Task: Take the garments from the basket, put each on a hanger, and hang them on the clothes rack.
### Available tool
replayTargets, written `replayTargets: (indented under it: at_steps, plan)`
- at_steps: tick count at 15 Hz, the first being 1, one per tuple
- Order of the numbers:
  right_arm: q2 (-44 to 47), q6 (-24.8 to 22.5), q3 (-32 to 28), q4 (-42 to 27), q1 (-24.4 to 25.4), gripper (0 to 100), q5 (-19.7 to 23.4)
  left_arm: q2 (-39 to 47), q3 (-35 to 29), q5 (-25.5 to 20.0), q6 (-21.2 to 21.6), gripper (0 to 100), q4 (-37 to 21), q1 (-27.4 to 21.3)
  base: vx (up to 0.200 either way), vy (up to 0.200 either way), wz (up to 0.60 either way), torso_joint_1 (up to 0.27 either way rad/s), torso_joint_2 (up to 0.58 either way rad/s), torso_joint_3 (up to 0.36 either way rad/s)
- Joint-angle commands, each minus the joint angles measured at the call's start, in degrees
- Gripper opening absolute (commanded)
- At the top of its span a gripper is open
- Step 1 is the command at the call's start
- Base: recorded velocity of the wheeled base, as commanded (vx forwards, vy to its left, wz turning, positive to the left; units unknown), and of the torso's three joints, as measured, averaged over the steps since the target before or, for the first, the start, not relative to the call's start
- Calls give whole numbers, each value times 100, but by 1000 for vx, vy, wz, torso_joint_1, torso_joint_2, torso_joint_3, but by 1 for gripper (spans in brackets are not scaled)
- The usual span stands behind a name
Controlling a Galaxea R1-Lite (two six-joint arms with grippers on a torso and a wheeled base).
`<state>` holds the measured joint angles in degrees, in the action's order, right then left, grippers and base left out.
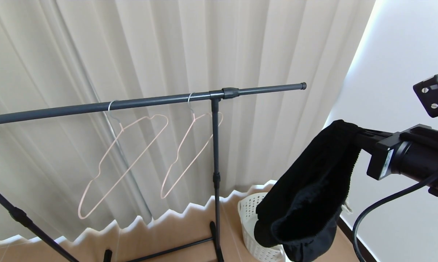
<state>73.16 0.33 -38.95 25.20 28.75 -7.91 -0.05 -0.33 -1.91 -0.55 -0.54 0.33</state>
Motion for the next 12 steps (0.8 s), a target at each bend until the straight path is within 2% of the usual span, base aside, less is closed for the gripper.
replayTargets:
  at_steps: [1,8,11,12]
  plan:
    - [-21,2,19,3,-1,0,0,5,-2,-2,-7,100,1,2,0,0,600,12,-22,-7]
    - [-73,-15,54,3,8,0,0,5,-11,-20,-24,100,1,2,0,0,600,6,-1,1]
    - [-91,-15,63,3,8,0,0,5,-11,-28,-15,100,1,2,0,0,0,0,0,0]
    - [-100,-24,72,3,8,0,0,5,-11,-28,-15,100,1,2,-200,0,0,-2,2,2]
